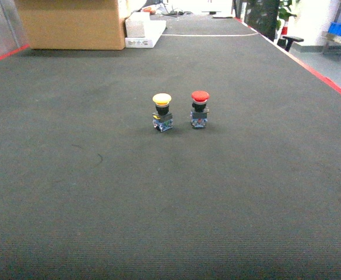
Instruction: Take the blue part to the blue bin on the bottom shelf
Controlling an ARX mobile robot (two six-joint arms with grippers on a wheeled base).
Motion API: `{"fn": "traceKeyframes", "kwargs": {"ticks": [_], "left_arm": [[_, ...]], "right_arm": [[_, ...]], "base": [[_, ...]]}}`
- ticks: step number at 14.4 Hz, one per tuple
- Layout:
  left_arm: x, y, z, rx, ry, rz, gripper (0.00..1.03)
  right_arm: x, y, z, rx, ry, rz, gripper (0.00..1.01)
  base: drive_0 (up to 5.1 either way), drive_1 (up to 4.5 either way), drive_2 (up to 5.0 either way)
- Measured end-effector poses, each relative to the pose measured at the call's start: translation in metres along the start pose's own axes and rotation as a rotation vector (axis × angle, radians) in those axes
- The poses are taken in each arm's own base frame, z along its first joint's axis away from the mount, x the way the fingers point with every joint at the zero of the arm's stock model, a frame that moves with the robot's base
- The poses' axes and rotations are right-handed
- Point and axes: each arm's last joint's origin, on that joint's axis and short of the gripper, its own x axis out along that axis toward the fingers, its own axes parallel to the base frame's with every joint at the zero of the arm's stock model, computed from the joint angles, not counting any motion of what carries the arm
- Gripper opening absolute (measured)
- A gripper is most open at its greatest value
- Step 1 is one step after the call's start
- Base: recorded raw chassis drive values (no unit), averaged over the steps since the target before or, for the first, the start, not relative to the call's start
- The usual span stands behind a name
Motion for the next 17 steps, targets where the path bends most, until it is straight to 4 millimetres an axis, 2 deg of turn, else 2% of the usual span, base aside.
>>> {"fn": "traceKeyframes", "kwargs": {"ticks": [1,7,17], "left_arm": [[0.0,0.0,0.0,0.0,0.0,0.0,0.44],[0.0005,-0.0002,-0.0006,0.002,0.003,0.001,0.44],[0.0002,0.0002,-0.0004,0.0,0.001,0.002,0.44]], "right_arm": [[0.0,0.0,0.0,0.0,0.0,0.0,0.98],[0.0,0.0,0.0,0.0,0.0,0.0,0.98],[0.0,0.0,0.0,0.0,0.0,0.0,0.98]], "base": [[0.0,0.0,0.0],[0.0,-4.1,4.2],[-1.3,-1.32,-1.3]]}}
